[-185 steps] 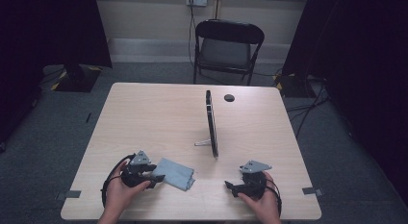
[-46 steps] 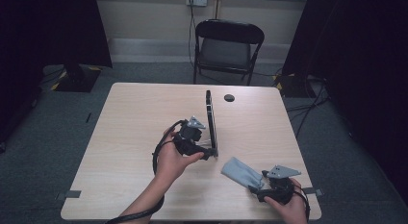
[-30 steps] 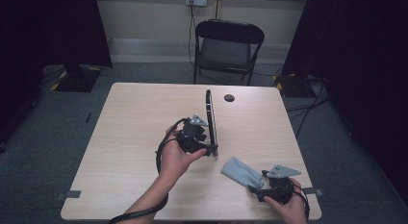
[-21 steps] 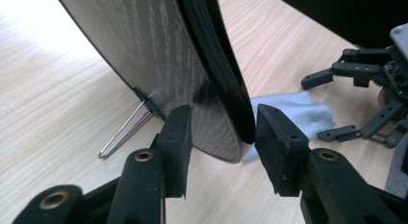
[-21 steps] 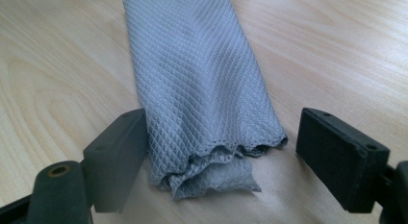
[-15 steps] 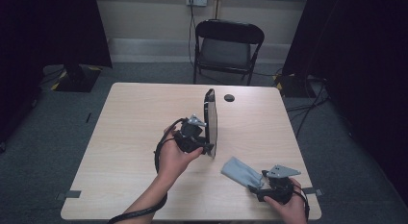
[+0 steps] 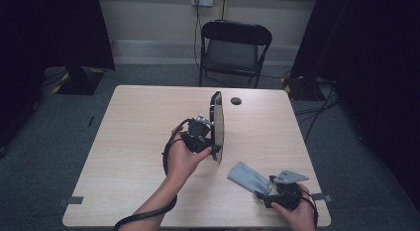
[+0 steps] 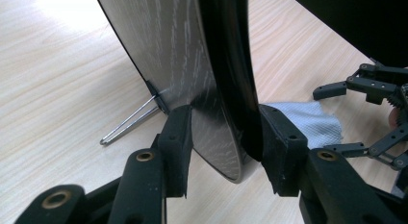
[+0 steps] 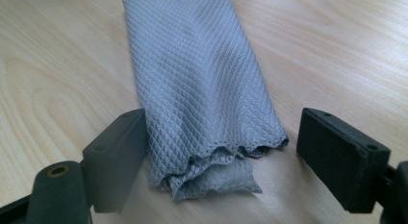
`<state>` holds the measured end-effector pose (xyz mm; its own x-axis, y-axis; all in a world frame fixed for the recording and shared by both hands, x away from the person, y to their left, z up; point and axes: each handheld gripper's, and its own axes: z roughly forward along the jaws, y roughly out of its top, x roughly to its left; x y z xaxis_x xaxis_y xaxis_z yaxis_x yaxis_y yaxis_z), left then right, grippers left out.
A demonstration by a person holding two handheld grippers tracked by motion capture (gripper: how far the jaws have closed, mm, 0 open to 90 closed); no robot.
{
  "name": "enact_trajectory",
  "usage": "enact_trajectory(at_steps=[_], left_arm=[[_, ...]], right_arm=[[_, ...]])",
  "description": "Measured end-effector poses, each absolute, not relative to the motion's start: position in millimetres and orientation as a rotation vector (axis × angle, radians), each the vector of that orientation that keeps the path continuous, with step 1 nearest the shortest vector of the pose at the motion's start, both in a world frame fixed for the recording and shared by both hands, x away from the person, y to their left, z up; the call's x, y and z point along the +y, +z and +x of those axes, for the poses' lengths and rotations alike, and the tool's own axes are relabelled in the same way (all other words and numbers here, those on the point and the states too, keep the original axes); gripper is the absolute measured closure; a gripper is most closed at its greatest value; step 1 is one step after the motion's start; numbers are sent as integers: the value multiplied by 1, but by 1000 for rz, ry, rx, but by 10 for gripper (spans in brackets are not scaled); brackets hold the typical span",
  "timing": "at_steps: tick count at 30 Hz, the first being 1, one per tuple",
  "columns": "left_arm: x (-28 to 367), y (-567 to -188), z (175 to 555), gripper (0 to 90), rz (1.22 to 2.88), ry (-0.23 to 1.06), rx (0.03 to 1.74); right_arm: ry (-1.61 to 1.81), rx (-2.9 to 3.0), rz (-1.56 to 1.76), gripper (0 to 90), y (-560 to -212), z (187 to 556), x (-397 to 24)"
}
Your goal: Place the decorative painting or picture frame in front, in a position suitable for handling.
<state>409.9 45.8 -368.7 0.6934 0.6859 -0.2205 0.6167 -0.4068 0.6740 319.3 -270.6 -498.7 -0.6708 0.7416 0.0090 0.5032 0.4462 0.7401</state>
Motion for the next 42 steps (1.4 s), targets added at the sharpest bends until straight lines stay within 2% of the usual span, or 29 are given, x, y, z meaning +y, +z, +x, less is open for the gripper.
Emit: enact_trajectory(at_steps=[9,14,17,18,19,25,30,34,35,37,42], left_arm=[[52,-368,411,628,2130,108,1025],[58,-366,411,699,2138,113,1074],[62,-366,411,711,2131,113,1086],[63,-367,412,707,2137,123,1085],[63,-368,412,573,2123,152,1091],[60,-372,418,579,2111,129,1105],[56,-370,420,667,2109,113,1100],[53,-369,422,697,2102,130,1125],[54,-366,421,725,2123,195,1156],[58,-366,423,787,2117,204,1142],[61,-365,424,789,2097,189,1137]], right_arm=[[1061,2385,1064,182,-499,319,-271],[1061,2386,1063,182,-499,319,-271],[1060,2387,1063,182,-499,320,-270],[1059,2387,1064,181,-499,320,-270],[1060,2385,1063,181,-499,320,-270],[1060,2386,1063,180,-499,320,-270],[1060,2385,1063,180,-499,320,-270],[1060,2386,1063,180,-499,320,-270],[1060,2386,1063,181,-499,320,-270],[1061,2385,1064,181,-499,320,-270],[1059,2385,1067,181,-499,320,-270]])
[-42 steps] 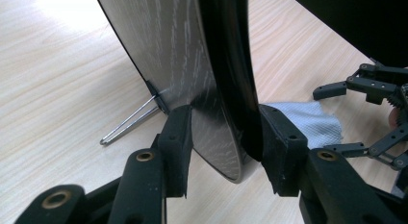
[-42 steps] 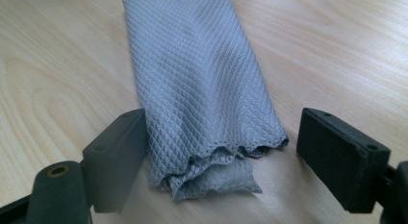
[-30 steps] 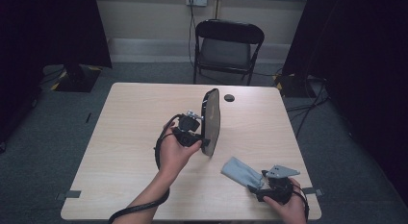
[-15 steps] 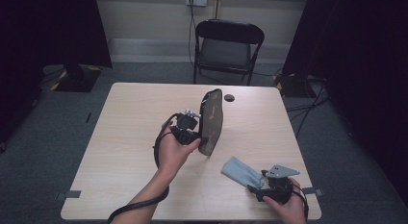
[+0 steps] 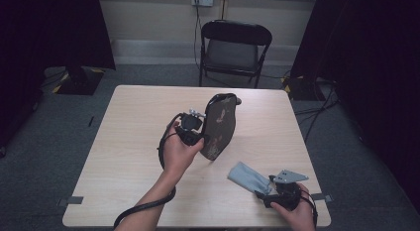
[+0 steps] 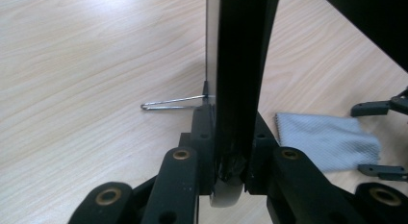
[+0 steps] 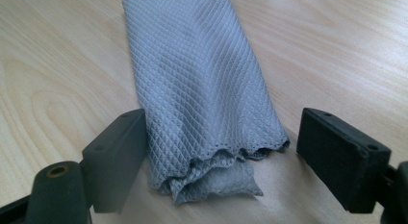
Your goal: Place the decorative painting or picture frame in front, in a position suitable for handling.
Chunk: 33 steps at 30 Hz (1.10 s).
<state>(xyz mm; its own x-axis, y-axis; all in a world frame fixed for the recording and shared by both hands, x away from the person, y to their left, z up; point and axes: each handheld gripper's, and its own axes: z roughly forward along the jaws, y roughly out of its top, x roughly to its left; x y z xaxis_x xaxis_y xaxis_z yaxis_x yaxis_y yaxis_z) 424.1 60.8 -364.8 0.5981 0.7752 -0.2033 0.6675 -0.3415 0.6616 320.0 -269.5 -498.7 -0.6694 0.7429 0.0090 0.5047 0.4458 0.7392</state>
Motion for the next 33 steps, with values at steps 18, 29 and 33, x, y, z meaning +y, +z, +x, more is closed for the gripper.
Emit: enact_trajectory(at_steps=[18,29,33], left_arm=[[63,-365,417,781,2089,133,1107],[66,-363,422,724,2080,148,1110],[62,-363,428,673,2114,137,1094]], right_arm=[[1055,2387,1062,179,-499,320,-269],[1056,2386,1065,179,-499,320,-269],[1055,2387,1066,179,-499,320,-269]])
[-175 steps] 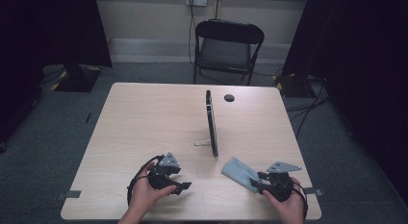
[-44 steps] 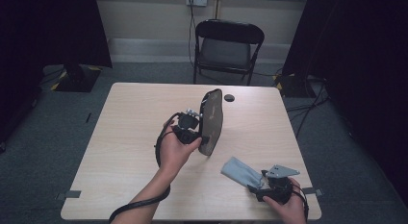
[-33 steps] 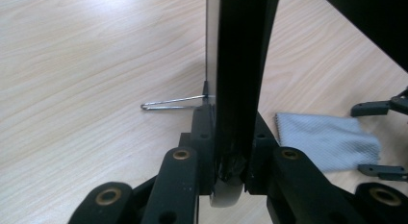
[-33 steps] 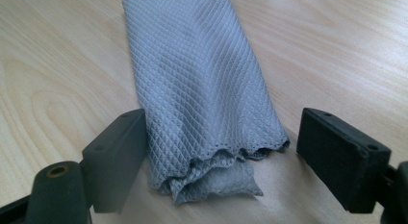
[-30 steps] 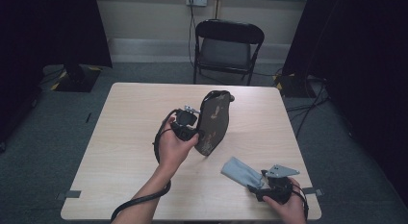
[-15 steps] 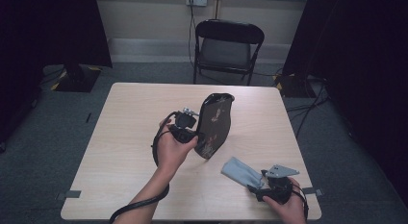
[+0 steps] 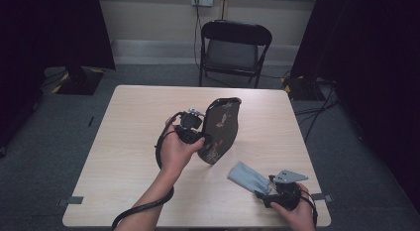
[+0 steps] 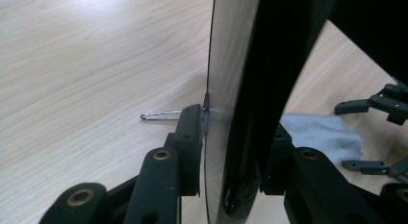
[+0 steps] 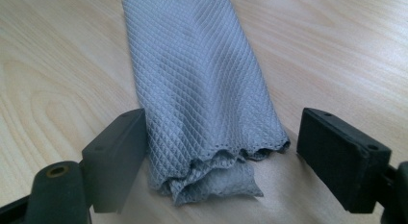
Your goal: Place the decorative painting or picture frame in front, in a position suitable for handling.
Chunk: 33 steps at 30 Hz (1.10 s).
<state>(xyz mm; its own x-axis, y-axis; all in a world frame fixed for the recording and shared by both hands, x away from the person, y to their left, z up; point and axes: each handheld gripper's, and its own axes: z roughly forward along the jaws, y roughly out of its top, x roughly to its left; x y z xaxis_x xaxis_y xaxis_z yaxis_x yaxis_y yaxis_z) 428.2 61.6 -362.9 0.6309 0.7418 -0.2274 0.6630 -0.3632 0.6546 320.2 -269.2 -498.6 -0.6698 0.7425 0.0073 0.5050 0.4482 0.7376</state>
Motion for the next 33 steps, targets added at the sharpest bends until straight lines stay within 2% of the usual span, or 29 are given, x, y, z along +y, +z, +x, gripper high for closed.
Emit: enact_trajectory(at_steps=[7,12,14,16,33], left_arm=[[58,-365,436,713,2111,74,1147],[54,-361,440,723,2113,98,1122],[51,-359,439,787,2143,108,1119],[48,-357,439,804,2175,135,1093],[53,-349,431,811,2173,181,1085]], right_arm=[[1055,2385,1064,179,-499,320,-269],[1054,2386,1063,179,-499,320,-269],[1054,2386,1063,179,-499,320,-269],[1053,2385,1064,179,-499,320,-269],[1053,2384,1064,179,-499,320,-268]])
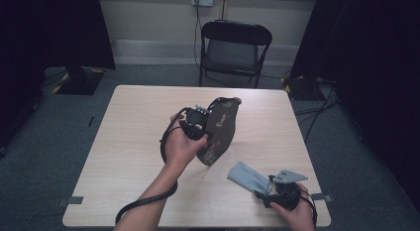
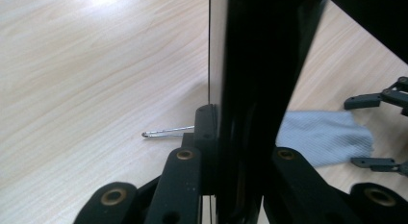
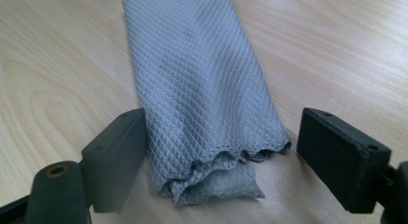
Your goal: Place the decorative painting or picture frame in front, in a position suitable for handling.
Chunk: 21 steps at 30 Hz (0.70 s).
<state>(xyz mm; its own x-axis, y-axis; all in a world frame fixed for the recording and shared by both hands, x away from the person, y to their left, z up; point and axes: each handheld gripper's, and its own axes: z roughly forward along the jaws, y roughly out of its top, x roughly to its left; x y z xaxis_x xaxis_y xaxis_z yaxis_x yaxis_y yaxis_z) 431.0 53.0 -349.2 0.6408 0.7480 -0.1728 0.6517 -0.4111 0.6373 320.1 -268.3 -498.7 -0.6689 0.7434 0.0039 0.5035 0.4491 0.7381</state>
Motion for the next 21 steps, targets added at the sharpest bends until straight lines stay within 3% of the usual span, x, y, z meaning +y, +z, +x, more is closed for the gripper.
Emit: enact_trajectory(at_steps=[21], left_arm=[[136,-358,391,811,2044,175,1147]], right_arm=[[1054,2382,1064,178,-499,321,-266]])
